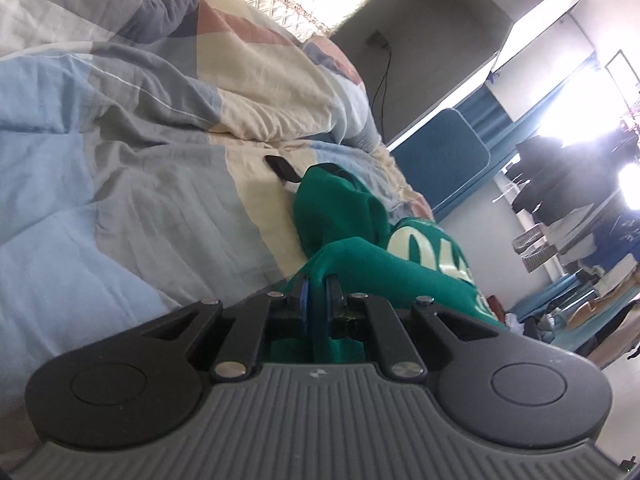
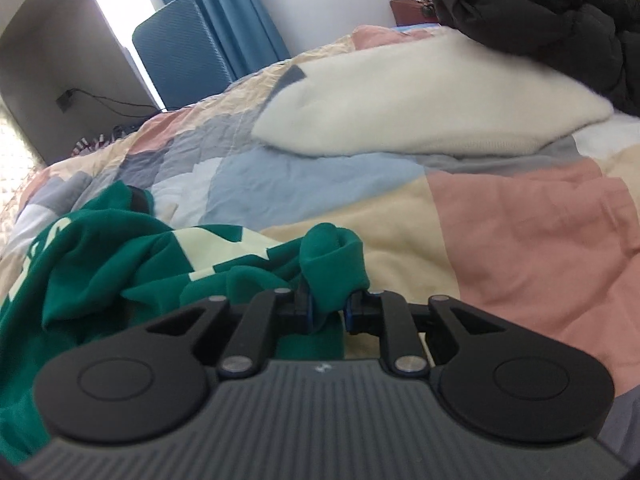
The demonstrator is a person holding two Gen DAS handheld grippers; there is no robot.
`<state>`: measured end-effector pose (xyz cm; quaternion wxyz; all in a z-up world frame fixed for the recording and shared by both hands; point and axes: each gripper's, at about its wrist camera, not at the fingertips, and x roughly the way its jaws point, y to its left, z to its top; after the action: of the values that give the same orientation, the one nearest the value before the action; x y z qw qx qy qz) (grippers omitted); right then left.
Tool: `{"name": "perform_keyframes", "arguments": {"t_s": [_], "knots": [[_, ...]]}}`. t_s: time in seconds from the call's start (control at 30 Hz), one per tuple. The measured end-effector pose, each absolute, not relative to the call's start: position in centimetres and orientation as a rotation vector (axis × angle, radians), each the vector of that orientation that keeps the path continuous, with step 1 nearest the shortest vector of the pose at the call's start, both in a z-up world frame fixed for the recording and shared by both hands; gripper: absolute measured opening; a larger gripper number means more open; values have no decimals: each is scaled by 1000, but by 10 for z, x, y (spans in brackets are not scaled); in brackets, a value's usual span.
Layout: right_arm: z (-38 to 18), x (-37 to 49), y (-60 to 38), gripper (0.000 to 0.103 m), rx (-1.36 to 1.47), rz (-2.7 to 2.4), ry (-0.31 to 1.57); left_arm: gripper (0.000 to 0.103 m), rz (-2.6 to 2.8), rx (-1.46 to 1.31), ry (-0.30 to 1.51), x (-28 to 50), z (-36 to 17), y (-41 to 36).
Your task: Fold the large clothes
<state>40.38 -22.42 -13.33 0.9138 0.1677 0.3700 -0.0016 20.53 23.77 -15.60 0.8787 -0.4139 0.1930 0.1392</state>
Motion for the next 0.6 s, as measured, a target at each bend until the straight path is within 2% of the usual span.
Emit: {"name": "perform_keyframes", "arguments": {"t_s": [0.1, 0.17, 0.23, 0.27, 0.3, 0.4, 0.47, 0.6], "knots": [[-118, 389, -213, 25, 285, 28, 741, 17, 284, -856, 401, 196, -150, 236], [-109, 377, -209, 32, 243, 41, 727, 42, 302, -835, 405, 188, -146, 232], [-101, 364, -205, 44, 219, 50, 714, 53, 305, -809, 405, 178, -141, 226], [-98, 357, -205, 55, 224, 61, 714, 55, 302, -800, 409, 174, -139, 224], [-94, 351, -204, 61, 238, 78, 712, 55, 299, -795, 415, 170, -137, 222], [-87, 333, -204, 72, 276, 76, 697, 58, 319, -769, 391, 151, -128, 212], [-86, 323, -201, 79, 306, 70, 696, 59, 338, -721, 363, 140, -119, 203], [-91, 303, -193, 78, 365, 155, 730, 60, 258, -728, 348, 125, -107, 189]]}}
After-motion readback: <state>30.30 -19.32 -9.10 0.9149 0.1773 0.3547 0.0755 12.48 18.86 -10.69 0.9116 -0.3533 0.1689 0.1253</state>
